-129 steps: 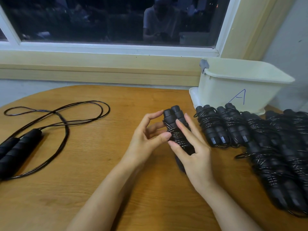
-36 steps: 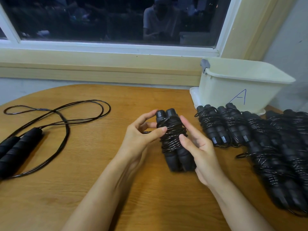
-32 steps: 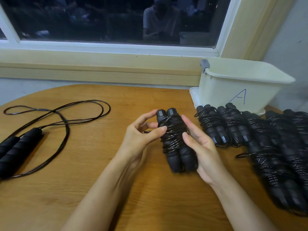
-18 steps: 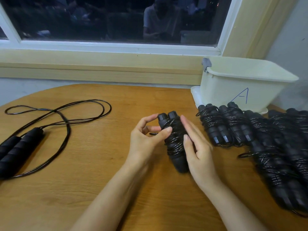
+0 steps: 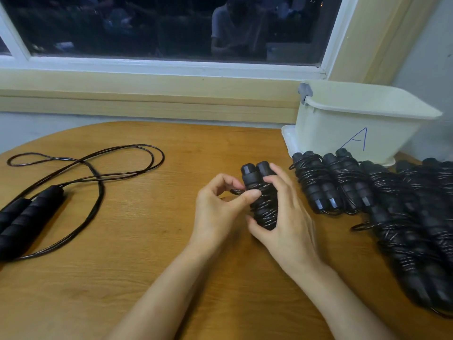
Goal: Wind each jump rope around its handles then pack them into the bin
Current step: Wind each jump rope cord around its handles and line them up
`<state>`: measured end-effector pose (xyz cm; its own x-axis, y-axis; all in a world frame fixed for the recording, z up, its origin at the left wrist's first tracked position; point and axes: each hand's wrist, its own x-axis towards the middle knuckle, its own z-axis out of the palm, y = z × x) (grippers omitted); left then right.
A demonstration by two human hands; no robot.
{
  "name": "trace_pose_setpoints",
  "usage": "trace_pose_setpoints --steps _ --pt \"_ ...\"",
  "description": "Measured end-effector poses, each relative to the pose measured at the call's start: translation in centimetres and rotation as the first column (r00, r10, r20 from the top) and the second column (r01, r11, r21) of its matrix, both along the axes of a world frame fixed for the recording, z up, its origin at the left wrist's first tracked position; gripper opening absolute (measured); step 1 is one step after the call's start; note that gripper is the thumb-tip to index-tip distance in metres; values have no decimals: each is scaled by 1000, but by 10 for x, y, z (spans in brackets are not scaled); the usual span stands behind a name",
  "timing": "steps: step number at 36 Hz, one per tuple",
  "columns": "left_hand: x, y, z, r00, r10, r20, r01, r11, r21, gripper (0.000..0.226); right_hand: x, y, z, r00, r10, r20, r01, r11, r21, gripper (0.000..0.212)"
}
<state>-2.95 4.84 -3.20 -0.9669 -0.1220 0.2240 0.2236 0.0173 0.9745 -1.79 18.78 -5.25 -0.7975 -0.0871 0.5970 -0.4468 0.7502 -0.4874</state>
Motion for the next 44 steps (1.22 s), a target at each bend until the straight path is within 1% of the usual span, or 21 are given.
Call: trace_pose_setpoints --steps 5,8,11,16,19,21,24,27,29,32,34,36,38,39,41,44 --pt "-3 -4 1 996 -91 -19 90 995 -46 9 -4 5 0 999 20 26 -18 998 -65 68" --pt "-4 -8 3 993 -110 -39 107 990 -87 7 -6 7 0 998 42 55 -37 994 -102 66" --pt "-4 -9 5 994 -102 -39 99 992 -75 9 -5 8 0 997 58 42 -54 994 -90 65" --pt "-7 -14 4 1000 29 2 -29 1000 3 17 -1 5 1 999 52 -9 -52 999 -16 68" --pt "-9 -17 6 996 66 58 -72 990 118 23 1 2 1 996 89 -26 -88 995 39 70" --pt "-10 -18 8 994 66 92 -84 976 200 20 1 1 1 993 111 -29 -107 989 104 71" --pt "-10 -19 9 991 41 127 -73 963 259 14 1 2 1 992 118 -35 -112 983 147 71" --pt "-9 -19 11 985 5 172 -58 951 304 18 2 3 2 993 109 -50 -100 984 146 70" --pt "-10 -20 13 982 1 189 -60 950 306 22 3 4 2 992 111 -53 -102 984 146 69" --pt "-11 -23 13 984 14 176 -72 942 327 37 4 4 2 991 123 -54 -113 981 155 70" --pt "-12 -26 12 989 19 149 -60 959 277 39 5 4 2 991 131 -38 -124 979 161 71" --pt "-14 -28 10 993 23 114 -42 985 169 27 5 5 1 990 138 0 -136 980 141 71" --pt "-16 -29 8 994 -1 107 -14 991 135 15 3 8 0 989 141 41 -145 982 122 73" --pt "-17 -30 7 994 -25 106 11 991 132 13 3 10 0 988 145 59 -151 982 113 74" --pt "-17 -32 6 992 -72 106 62 993 96 17 1 13 0 984 155 88 -164 982 99 74" --pt "-17 -34 5 991 -102 91 106 994 -37 22 -2 19 1 979 169 111 -182 977 113 77"
